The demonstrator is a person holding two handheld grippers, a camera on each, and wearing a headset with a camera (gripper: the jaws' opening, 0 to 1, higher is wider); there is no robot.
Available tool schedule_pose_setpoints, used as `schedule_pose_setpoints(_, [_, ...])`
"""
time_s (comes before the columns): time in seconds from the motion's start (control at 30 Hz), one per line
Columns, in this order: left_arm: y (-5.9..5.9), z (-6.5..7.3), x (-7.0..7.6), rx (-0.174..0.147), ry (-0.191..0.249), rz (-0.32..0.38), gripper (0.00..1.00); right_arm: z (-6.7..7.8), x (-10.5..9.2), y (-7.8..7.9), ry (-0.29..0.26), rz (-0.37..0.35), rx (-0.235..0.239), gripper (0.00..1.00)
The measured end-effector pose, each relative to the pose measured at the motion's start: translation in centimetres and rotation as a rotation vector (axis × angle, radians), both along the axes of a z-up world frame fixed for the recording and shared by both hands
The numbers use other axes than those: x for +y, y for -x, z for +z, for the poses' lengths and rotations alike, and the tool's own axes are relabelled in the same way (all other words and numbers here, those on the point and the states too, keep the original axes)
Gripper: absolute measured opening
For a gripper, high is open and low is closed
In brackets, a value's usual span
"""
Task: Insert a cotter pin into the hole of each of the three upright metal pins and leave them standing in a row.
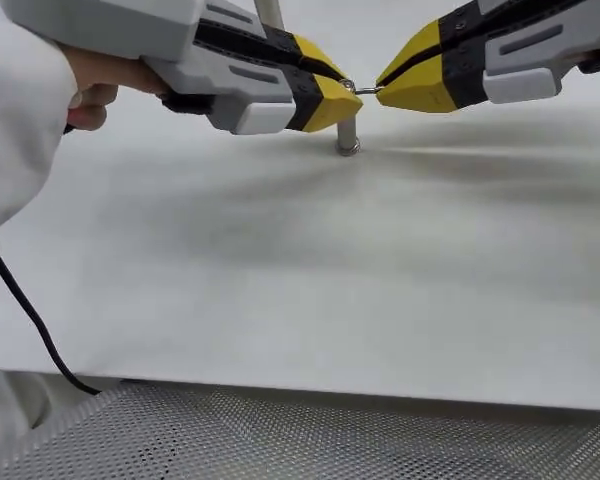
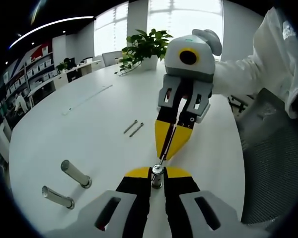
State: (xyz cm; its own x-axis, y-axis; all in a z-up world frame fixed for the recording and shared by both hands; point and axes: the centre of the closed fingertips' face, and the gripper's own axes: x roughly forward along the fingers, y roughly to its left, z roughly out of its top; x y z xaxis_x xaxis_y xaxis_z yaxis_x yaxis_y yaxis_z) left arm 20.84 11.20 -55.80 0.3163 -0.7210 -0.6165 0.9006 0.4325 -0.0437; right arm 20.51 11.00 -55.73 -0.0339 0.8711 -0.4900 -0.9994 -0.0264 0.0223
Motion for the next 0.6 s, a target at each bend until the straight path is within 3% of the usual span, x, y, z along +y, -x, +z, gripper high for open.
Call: schedule_pose_setpoints(0.6, [0.6,-0.1,0.3,-0.016,-0.02,-0.026,0.06,0.2,1.4,0.6,0.012,0.029,0.004,0.0])
